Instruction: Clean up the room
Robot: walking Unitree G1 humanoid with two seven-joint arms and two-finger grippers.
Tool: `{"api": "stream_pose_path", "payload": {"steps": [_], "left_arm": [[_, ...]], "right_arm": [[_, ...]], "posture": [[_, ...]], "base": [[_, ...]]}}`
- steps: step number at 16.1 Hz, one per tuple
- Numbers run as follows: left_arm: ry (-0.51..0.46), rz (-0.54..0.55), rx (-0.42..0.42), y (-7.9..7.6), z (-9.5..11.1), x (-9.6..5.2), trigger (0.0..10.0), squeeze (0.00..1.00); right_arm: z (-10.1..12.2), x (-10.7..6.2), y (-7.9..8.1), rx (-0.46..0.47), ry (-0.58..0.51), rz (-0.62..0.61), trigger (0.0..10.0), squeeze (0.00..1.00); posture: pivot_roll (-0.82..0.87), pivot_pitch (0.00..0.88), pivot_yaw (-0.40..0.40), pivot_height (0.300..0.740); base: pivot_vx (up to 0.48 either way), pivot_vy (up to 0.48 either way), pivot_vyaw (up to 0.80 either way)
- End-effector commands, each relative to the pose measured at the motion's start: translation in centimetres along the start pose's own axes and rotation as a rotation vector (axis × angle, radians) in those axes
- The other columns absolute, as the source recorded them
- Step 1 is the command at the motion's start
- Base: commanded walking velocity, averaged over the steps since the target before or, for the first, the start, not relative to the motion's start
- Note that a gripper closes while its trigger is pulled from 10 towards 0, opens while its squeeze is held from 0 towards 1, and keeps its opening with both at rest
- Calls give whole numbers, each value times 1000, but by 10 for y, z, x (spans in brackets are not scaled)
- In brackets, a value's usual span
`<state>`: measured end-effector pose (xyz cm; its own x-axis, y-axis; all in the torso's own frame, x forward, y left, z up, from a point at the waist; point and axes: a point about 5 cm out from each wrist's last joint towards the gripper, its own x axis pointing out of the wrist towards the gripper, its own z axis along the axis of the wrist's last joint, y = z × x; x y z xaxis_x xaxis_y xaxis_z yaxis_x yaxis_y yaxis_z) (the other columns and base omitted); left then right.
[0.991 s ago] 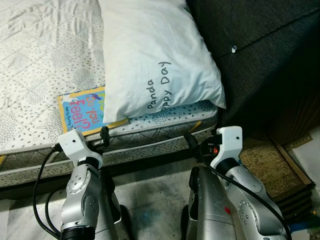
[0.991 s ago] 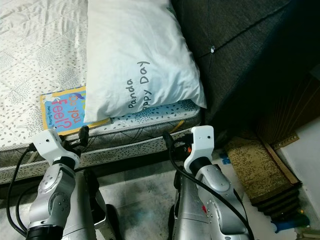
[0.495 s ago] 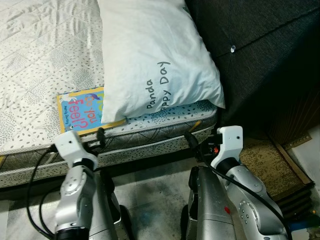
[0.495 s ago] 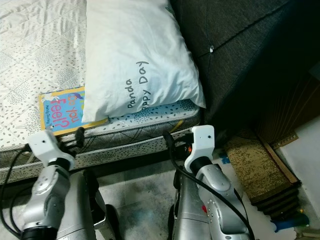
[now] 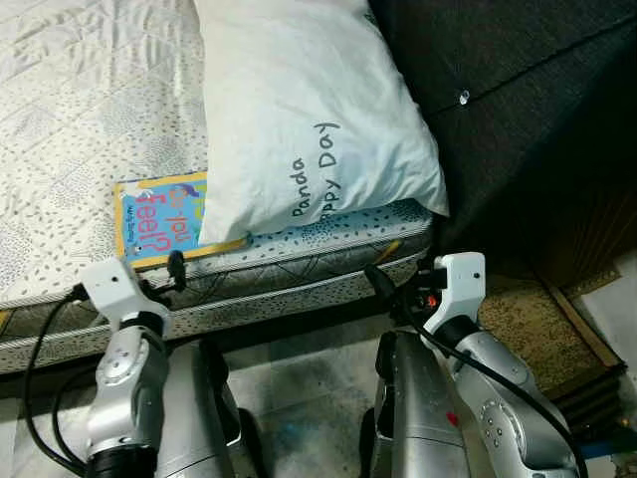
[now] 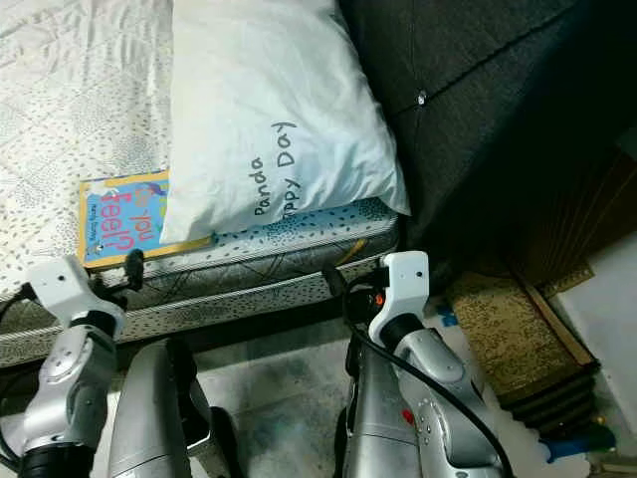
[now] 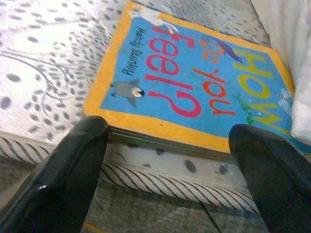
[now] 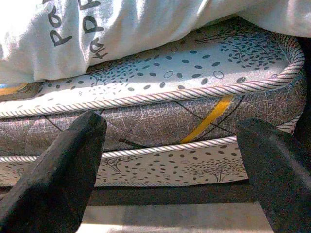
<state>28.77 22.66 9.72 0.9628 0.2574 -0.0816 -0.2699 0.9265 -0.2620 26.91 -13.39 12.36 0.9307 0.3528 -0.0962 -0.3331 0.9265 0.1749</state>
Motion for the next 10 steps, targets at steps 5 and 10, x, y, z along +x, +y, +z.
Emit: {"api": "stream_pose_path", "payload": {"steps": [5, 10], "left_arm": [[-22, 78, 29, 27, 9, 6, 10000, 0], [-43, 103, 43, 39, 18, 15, 10000, 0]], "right_arm": [[-2, -2, -3, 4, 10, -14, 10000, 0], [-1, -2, -5, 0, 6, -21, 10000, 0]], "posture": [[-202, 270, -27, 503], [-205, 267, -27, 503]], "base": [[0, 0, 0], [0, 0, 0]]}}
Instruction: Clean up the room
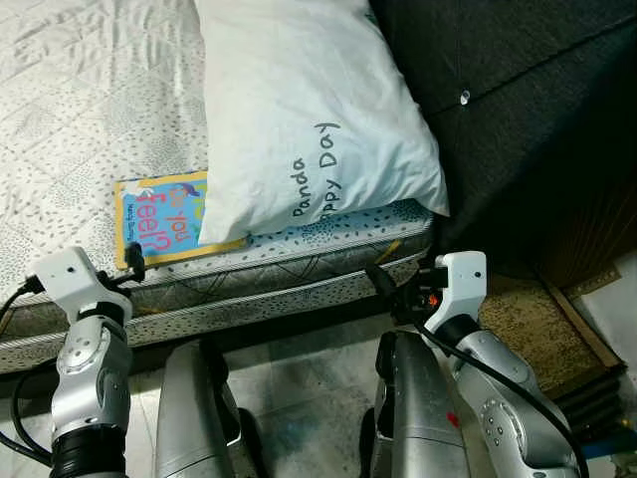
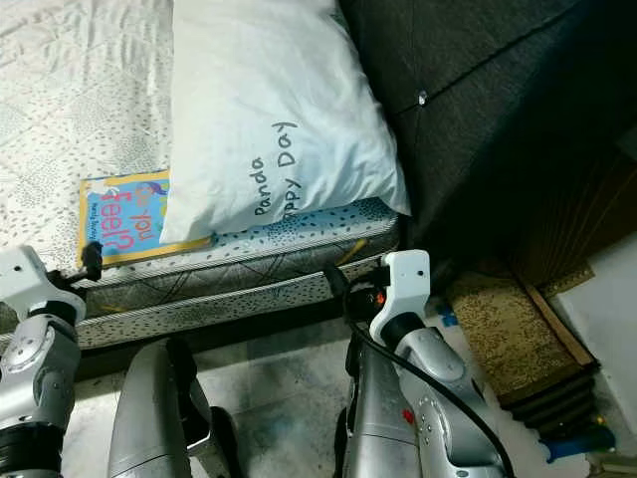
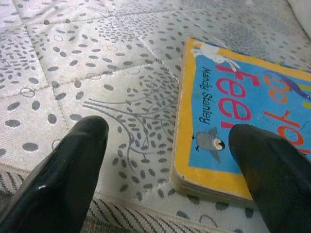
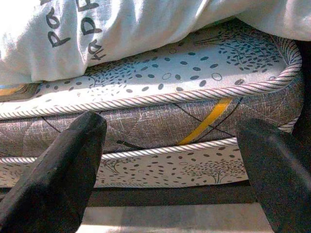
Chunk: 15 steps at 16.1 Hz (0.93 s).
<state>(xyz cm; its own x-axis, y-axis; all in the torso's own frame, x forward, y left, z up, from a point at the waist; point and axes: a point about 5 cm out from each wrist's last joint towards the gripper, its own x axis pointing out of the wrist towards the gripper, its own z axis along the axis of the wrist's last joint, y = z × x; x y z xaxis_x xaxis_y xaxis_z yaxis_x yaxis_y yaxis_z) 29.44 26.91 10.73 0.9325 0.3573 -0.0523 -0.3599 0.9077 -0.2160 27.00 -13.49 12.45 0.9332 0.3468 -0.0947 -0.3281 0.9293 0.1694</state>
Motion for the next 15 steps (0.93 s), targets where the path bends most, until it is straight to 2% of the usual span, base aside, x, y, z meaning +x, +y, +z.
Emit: {"api": "stream_pose_path", "payload": {"steps": [1, 4, 9, 13, 15], "left_arm": [[11, -7, -3, -2, -5, -5, 10000, 0], [18, -57, -30, -23, -13, -17, 10000, 0], [25, -116, -52, -43, -16, -33, 10000, 0], [57, -144, -57, -54, -25, -35, 10000, 0], [62, -137, -53, -53, -27, -31, 10000, 0]], "right_arm": [[-3, -2, -4, 4, 9, -15, 10000, 0], [-3, -1, -3, 6, 9, -14, 10000, 0], [-4, 1, -3, 9, 8, -13, 10000, 0], [-4, 1, -2, 9, 6, -14, 10000, 0], [-5, -1, -4, 7, 5, -20, 10000, 0]], "posture": [[-204, 264, -27, 503], [-201, 263, -26, 503], [-196, 256, -21, 503], [-204, 252, -18, 503], [-208, 251, -16, 503]], "base": [[0, 0, 0], [0, 0, 0], [0, 0, 0], [0, 0, 0], [0, 0, 0]]}}
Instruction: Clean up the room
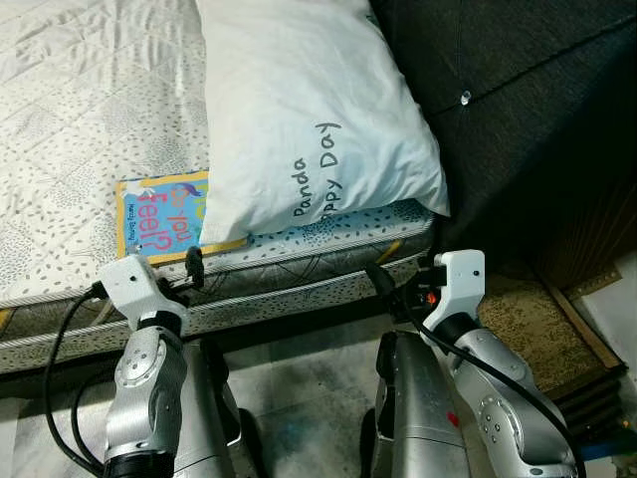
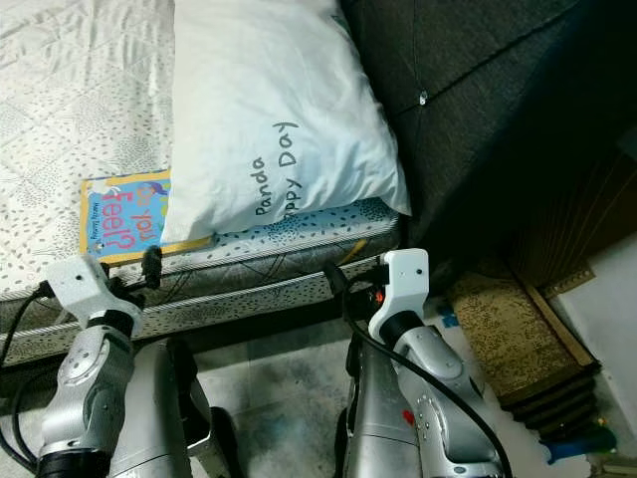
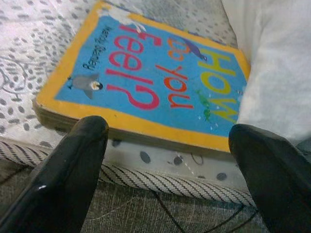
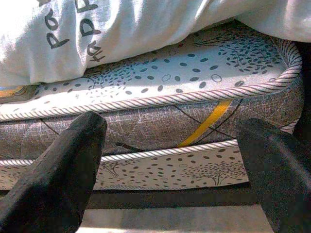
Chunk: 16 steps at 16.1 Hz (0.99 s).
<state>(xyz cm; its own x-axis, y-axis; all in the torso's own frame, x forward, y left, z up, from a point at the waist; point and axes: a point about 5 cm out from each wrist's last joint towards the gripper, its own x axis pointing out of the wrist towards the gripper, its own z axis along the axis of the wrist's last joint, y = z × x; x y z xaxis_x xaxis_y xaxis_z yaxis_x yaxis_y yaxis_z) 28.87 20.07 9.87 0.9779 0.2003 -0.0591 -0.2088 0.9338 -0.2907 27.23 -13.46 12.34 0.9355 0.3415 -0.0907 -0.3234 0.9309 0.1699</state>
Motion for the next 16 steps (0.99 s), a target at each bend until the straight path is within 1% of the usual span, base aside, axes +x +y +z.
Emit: {"api": "stream_pose_path", "payload": {"steps": [1, 4, 6, 8, 11, 12, 14, 15, 16], "left_arm": [[15, 27, 20, 9, -4, 1, 10000, 0], [16, 39, 31, 15, -4, 9, 10000, 0], [25, 39, 39, 17, -6, 21, 10000, 0], [23, 40, 41, 17, -5, 26, 10000, 0], [1, 50, 44, 21, -2, 30, 10000, 0], [-5, 52, 39, 22, -2, 29, 10000, 0], [-19, 45, 31, 17, -3, 21, 10000, 0], [-24, 45, 28, 16, -4, 14, 10000, 0], [-30, 45, 24, 14, -3, -2, 10000, 0]], "right_arm": [[-3, -4, -3, 4, 7, -17, 10000, 0], [-3, -4, -3, 5, 1, -24, 10000, 0], [0, -4, -2, 8, -7, -25, 10000, 0], [0, -5, -4, 5, -8, -29, 10000, 0], [0, -6, -5, 2, -7, -34, 10000, 0], [-1, -6, -5, 1, -6, -34, 10000, 0], [-1, -6, -5, 1, -5, -36, 10000, 0], [0, -6, -6, 0, -6, -36, 10000, 0], [0, -5, -7, -2, -10, -39, 10000, 0]], "posture": [[-212, 249, -15, 503], [-212, 249, -19, 503], [-222, 251, -22, 503], [-226, 254, -23, 503], [-227, 255, -22, 503], [-227, 255, -22, 503], [-223, 254, -20, 503], [-222, 250, -19, 503], [-210, 243, -14, 503]], "base": [[0, 0, 0], [0, 0, 0], [0, 0, 0], [0, 0, 0], [0, 0, 0], [0, 0, 0], [0, 0, 0], [0, 0, 0], [0, 0, 0]]}}
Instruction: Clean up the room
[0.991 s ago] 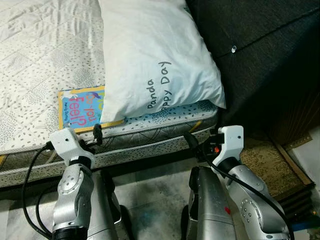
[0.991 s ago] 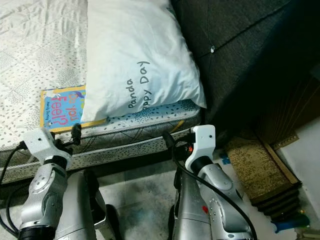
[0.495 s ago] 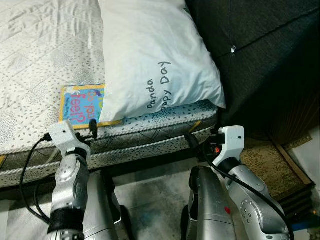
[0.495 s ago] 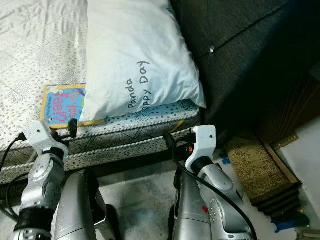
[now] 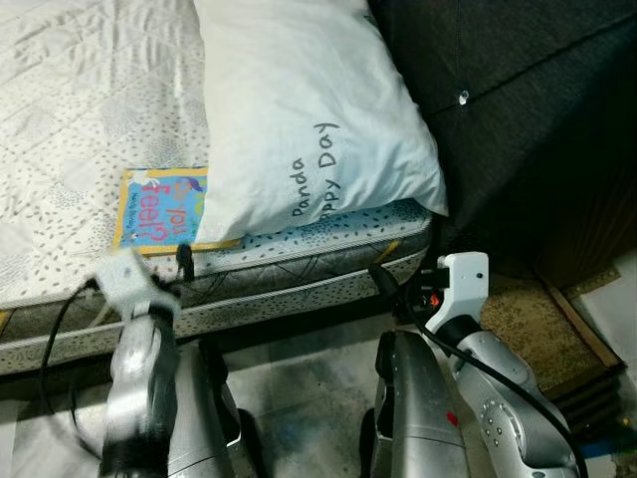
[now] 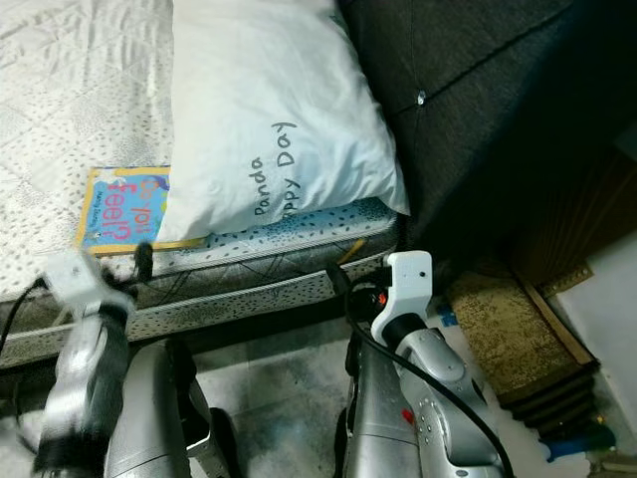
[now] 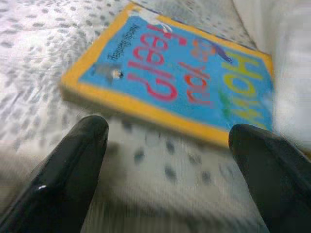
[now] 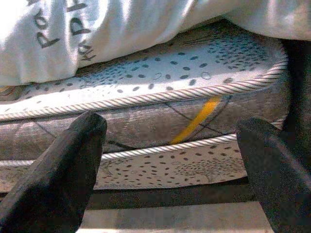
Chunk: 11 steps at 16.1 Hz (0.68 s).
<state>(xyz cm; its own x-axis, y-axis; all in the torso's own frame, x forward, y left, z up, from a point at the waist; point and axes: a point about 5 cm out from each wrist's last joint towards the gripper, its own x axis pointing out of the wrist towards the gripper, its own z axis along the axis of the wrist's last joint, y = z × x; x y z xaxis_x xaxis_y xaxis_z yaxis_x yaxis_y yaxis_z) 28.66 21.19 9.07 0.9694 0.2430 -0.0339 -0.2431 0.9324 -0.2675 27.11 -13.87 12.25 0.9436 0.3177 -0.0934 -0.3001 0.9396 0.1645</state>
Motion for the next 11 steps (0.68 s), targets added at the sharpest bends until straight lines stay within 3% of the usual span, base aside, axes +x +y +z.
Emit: {"api": "stream_pose_path", "payload": {"steps": [1, 4, 5, 7, 8, 9, 11], "left_arm": [[5, 10, 3, 2, 3, -12, 10000, 0], [1, -1, 6, 2, 9, -32, 10000, 0], [-15, -40, 34, -2, 20, -50, 10000, 0], [-28, -95, 70, -10, 28, -64, 10000, 0], [-14, -125, 93, -16, 29, -71, 10000, 0], [-7, -152, 110, -20, 29, -75, 10000, 0], [2, -187, 120, -24, 28, -72, 10000, 0]], "right_arm": [[1, -1, -4, 2, -9, -15, 10000, 0], [1, 1, -5, 2, -13, -16, 10000, 0], [1, 3, -4, 6, -19, -16, 10000, 0], [1, 6, -4, 16, -28, -23, 10000, 0], [-3, 6, -3, 95, 7, -46, 10000, 0], [-5, 7, 1, 114, 39, -57, 10000, 0], [2, 11, 11, 123, -5, -24, 10000, 0]], "posture": [[-202, 238, -12, 503], [-188, 230, -7, 503], [-174, 216, -4, 503], [-160, 186, 3, 503], [-155, 165, 9, 503], [-154, 149, 12, 503], [-163, 97, 27, 503]], "base": [[0, 0, 0], [0, 0, 0], [0, 0, 0], [0, 0, 0], [0, 0, 0], [0, 0, 0], [0, 0, 0]]}}
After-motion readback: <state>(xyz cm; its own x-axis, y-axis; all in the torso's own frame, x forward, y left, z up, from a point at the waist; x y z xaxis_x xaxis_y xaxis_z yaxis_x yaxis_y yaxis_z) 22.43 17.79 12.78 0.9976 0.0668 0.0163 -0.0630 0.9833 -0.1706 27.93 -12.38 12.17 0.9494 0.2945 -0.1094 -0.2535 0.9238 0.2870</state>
